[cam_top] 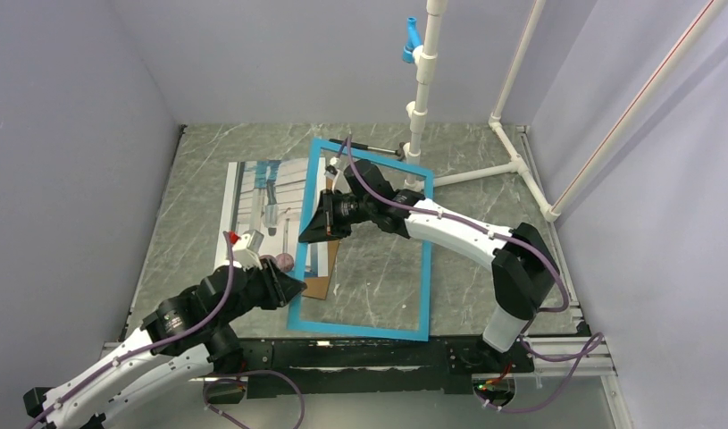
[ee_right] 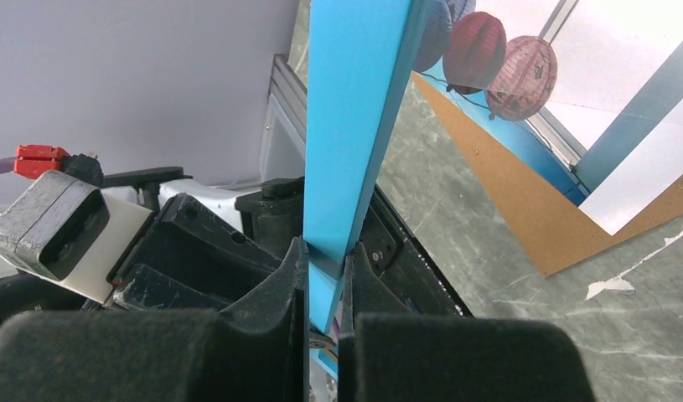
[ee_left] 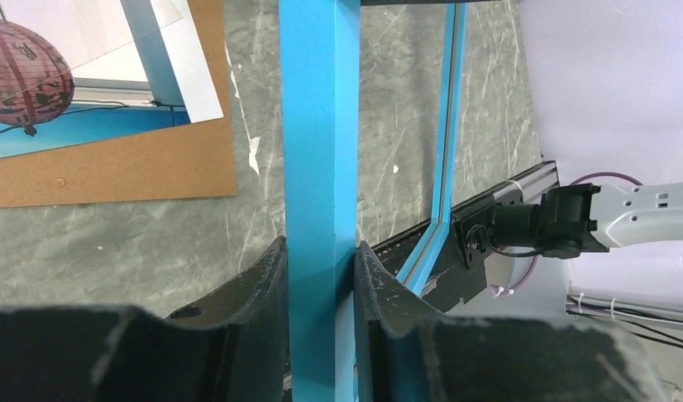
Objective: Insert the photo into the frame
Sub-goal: Turn over the photo frame at the center of the board.
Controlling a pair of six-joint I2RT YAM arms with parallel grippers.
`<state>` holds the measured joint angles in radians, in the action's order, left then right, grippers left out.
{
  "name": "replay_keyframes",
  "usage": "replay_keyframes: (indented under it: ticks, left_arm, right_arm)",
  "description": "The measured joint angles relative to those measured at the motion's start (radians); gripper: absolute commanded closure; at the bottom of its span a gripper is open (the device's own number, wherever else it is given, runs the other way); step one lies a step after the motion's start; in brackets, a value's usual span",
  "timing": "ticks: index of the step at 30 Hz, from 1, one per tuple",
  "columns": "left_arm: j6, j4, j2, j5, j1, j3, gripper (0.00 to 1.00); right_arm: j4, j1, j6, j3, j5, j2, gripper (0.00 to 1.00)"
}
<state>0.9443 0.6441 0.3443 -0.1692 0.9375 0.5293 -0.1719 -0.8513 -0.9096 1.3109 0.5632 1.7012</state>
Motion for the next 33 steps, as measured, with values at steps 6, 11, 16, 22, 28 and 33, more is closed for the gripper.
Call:
replay_keyframes:
  ticks: [6, 11, 16, 22, 28, 33]
  left_arm:
    - [-0.006, 0.028, 0.02, -0.004, 0.0, 0.052, 1.0]
    - [-0.008, 0.122, 0.071, -0.055, -0.001, 0.186, 1.0]
    - [-0.028, 0.237, 0.134, -0.093, -0.001, 0.37, 1.0]
    - [-0.085, 0.355, 0.257, -0.129, 0.0, 0.558, 1.0]
    - [-0.119, 0.408, 0.405, -0.175, 0.002, 0.695, 1.0]
    - [-0.143, 0.448, 0.465, -0.248, 0.002, 0.776, 1.0]
  right_arm:
    - [0.019, 0.005, -0.007, -0.003, 0.001, -0.023, 0.54]
    - [0.031, 0.01, 0.028, -0.003, -0.007, -0.072, 0.19]
    - [-0.014, 0.018, 0.085, -0.002, -0.054, -0.137, 0.03]
    - [-0.071, 0.042, 0.137, -0.002, -0.118, -0.226, 0.0]
    - [-0.098, 0.089, 0.16, -0.002, -0.138, -0.282, 0.0]
    - [-0.123, 0.138, 0.166, -0.019, -0.138, -0.319, 0.0]
